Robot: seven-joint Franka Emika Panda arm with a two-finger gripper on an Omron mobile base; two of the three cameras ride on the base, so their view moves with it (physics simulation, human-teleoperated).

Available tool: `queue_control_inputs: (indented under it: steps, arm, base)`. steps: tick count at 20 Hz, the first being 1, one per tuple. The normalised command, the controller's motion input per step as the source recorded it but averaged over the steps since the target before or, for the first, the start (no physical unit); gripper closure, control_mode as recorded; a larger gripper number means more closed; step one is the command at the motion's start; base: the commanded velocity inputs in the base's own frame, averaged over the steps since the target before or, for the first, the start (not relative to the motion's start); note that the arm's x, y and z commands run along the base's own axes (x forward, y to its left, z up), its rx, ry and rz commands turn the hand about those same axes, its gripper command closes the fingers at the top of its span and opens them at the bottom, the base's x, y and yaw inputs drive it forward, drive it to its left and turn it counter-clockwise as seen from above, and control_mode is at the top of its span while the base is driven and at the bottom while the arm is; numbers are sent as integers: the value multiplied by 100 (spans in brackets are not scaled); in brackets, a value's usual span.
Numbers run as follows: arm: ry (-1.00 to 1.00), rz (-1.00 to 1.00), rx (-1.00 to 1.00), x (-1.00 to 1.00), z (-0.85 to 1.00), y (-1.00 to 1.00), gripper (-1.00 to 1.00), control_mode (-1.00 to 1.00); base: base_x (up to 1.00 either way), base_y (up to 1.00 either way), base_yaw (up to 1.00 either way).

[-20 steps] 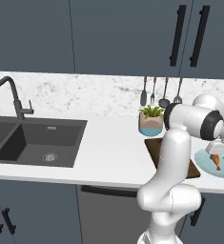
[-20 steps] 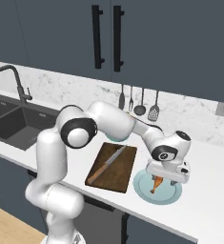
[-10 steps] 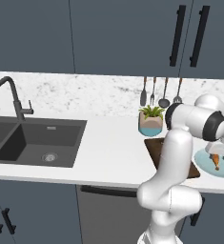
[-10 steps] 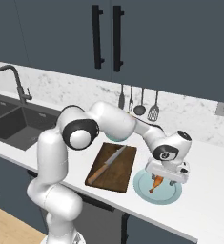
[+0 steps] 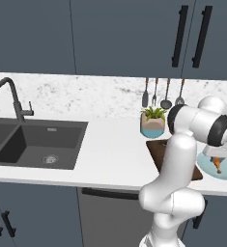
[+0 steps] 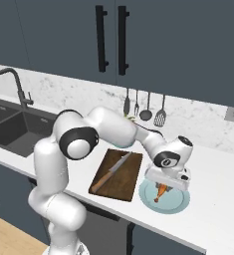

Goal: Pick up the knife from the drawer and place it on the cutting board. Then place the meat from the plate to the cutting board.

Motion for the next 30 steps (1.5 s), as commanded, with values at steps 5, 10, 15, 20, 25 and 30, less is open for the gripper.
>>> queue_control_inputs:
  steps: [5,10,15,20,25,30]
  arm:
    - [-1,0,0,-42,21,11,100,-100]
    - [-2,0,0,-32,77,42,100,-100]
    - [0,0,0,0,39,86,100,-100]
    - [0,0,0,13,0,86,100,-100]
    - [2,0,-1,33,0,70,100,-100]
    - [1,0,-1,63,-5,12,100,-100]
  base:
    - [0,0,0]
    - [0,0,0]
    - [0,0,0]
    - [0,0,0]
    - [0,0,0]
    - [0,0,0]
